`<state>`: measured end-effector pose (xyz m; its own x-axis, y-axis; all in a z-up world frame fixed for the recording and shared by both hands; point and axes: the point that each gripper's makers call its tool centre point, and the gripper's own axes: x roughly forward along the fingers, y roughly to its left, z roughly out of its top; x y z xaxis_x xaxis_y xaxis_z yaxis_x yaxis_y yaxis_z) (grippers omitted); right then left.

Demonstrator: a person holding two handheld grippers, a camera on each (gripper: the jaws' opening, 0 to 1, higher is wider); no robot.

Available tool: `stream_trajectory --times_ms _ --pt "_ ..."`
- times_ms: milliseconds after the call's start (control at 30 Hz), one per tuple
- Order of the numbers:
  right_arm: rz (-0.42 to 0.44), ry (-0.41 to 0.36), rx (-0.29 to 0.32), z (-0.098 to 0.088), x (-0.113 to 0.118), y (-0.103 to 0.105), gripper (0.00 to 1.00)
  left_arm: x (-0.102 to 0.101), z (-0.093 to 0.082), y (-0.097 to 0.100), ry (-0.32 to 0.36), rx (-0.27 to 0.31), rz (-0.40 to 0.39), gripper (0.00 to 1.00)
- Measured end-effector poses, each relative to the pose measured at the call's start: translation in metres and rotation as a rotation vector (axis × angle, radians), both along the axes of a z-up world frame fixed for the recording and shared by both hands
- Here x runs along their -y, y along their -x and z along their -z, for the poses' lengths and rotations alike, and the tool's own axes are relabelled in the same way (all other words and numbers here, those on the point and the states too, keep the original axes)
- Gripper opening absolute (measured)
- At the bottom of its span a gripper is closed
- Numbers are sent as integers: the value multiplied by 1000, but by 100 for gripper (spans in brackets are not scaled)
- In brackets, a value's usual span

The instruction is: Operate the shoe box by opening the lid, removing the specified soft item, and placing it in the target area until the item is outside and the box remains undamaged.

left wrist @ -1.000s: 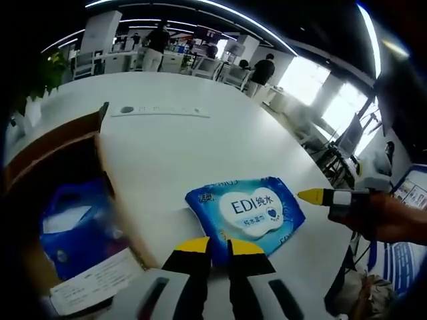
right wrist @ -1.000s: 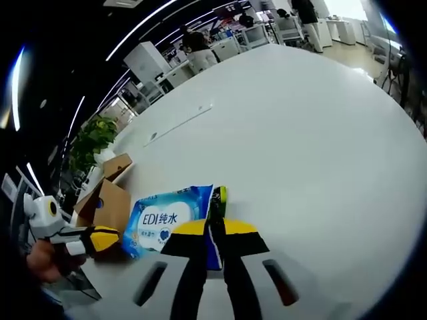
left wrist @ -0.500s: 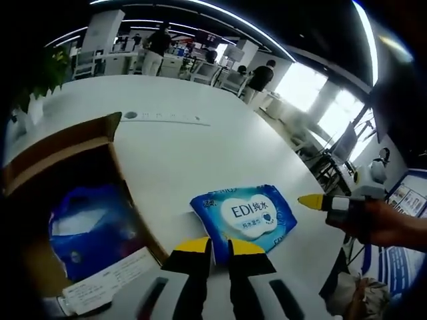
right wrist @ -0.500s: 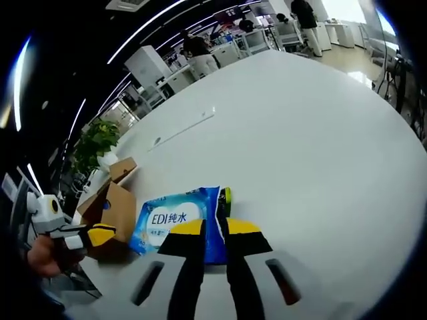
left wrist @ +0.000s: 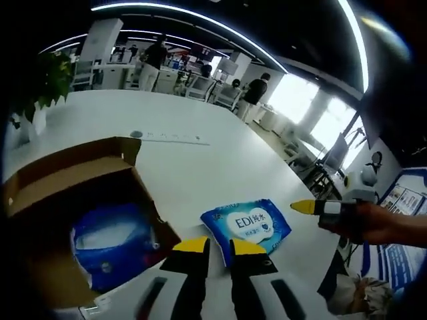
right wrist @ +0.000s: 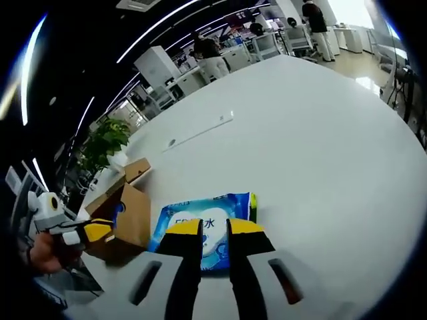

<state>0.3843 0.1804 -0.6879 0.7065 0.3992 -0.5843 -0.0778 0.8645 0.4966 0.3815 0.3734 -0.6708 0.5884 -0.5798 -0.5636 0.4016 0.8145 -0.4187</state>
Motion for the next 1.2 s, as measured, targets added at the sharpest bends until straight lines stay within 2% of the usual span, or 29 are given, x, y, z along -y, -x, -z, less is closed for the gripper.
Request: stream_trajectory --times_ms 200,667,1000,1200 --pt "-25 -14 7 -5 -22 0 15 -26 -12 -2 1 45 -11 15" --pt "-123 -35 31 -21 -77 -10 15 -96 -17 -3 -31 94 -71 15" --pt "-241 -38 86 -46 -134 -28 16 -146 -20 -3 -89 139 -136 17" --pt "-310 -45 113 -56 -169 -33 18 -174 -22 9 -101 140 -203 18"
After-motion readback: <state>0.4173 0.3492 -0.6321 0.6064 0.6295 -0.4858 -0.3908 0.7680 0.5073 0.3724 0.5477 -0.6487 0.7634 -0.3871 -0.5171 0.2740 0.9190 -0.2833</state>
